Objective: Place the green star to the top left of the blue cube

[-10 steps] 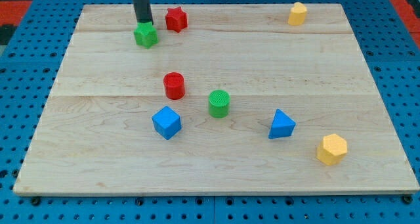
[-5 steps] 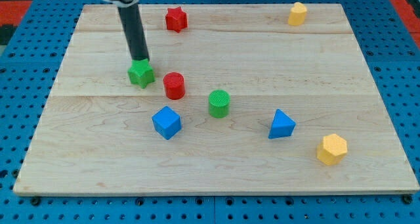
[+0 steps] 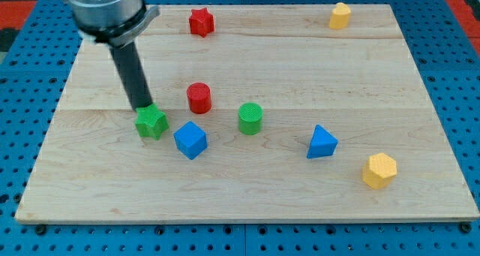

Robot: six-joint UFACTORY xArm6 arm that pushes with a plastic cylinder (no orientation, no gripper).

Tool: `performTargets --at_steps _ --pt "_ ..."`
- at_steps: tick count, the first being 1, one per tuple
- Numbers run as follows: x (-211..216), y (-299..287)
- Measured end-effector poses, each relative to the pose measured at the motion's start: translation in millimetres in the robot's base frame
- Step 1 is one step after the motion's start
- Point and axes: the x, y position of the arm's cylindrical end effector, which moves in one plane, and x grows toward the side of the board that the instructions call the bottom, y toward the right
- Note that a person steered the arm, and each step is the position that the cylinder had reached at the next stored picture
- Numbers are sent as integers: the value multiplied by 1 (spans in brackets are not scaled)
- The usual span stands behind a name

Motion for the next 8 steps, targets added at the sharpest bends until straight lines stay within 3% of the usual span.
performTargets --at_steps 2,4,8 --pt "63 -15" --pt "14 18" --pt "23 64"
